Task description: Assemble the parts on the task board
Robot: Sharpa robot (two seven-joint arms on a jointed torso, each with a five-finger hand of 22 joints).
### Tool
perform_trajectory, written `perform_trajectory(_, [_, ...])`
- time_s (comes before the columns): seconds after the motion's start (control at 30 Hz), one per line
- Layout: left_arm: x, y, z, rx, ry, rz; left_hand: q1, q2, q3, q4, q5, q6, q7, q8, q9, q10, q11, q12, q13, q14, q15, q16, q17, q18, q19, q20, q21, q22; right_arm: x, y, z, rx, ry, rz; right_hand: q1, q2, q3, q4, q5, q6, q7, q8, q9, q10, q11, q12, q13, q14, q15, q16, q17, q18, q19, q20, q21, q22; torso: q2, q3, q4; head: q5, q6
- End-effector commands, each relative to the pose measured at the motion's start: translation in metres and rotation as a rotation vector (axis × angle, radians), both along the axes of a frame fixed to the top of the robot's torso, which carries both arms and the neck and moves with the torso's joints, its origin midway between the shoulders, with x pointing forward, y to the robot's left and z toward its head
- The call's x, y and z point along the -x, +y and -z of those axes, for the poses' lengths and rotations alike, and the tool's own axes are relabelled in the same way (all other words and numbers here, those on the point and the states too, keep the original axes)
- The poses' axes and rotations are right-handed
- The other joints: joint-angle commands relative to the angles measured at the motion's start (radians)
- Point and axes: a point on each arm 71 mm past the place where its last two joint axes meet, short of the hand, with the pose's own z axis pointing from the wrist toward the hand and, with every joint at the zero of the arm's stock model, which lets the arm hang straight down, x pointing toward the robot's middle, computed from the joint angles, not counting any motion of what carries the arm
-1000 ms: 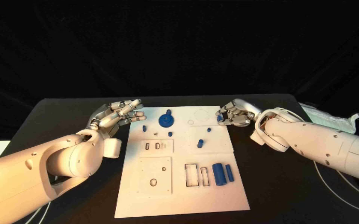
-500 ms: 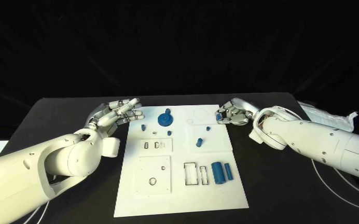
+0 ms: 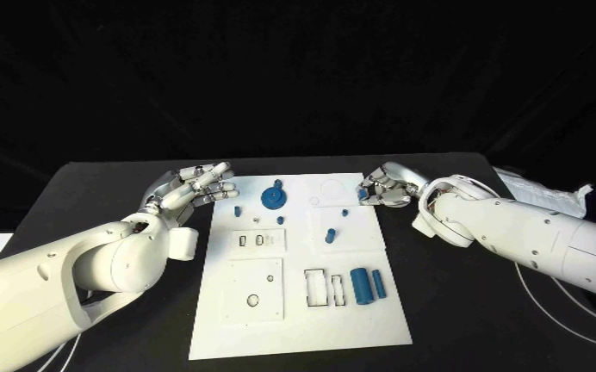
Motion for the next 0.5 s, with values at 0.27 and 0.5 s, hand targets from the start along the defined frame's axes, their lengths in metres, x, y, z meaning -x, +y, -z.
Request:
perform_trajectory(0.27, [0.000,-0.003,-0.002,0.011,-0.013,0.020,0.002,0.009,0.000,-0.007,-0.001,-0.008,0.001,-0.005,-0.001,-0.007,0.003,-0.003,-0.001,-0.007,0.002,-0.004,0.001,0.005,-0.008,-0.002,-0.006,-0.001,0.000,0.002,-0.005,-0.033,-0.048,0.035,-0.008,0.033,0.023,-0.001,-0.014,0.060,-0.023,0.028,0.013,0.022,-0.022,0.032,0.025,0.062,-0.022,0.014,0.049,-0.009,0.012,-0.018,0.015,0.023,-0.001,0.0002,0.0000,0.002,0.001])
perform_trajectory(0.5, [0.000,-0.003,-0.002,0.012,-0.013,0.021,0.002,0.010,0.000,-0.007,-0.002,-0.008,0.001,-0.005,-0.001,-0.007,0.003,-0.003,-0.001,-0.006,0.002,-0.005,0.002,0.005,-0.008,-0.001,-0.006,-0.001,0.003,0.015,-0.021,-0.048,-0.069,0.068,-0.017,0.047,0.033,0.003,-0.017,0.055,-0.024,0.023,0.011,0.028,-0.024,0.037,0.031,0.063,-0.026,0.015,0.051,-0.011,0.017,-0.023,0.018,0.030,-0.004,-0.0018,-0.0011,0.002,0.003])
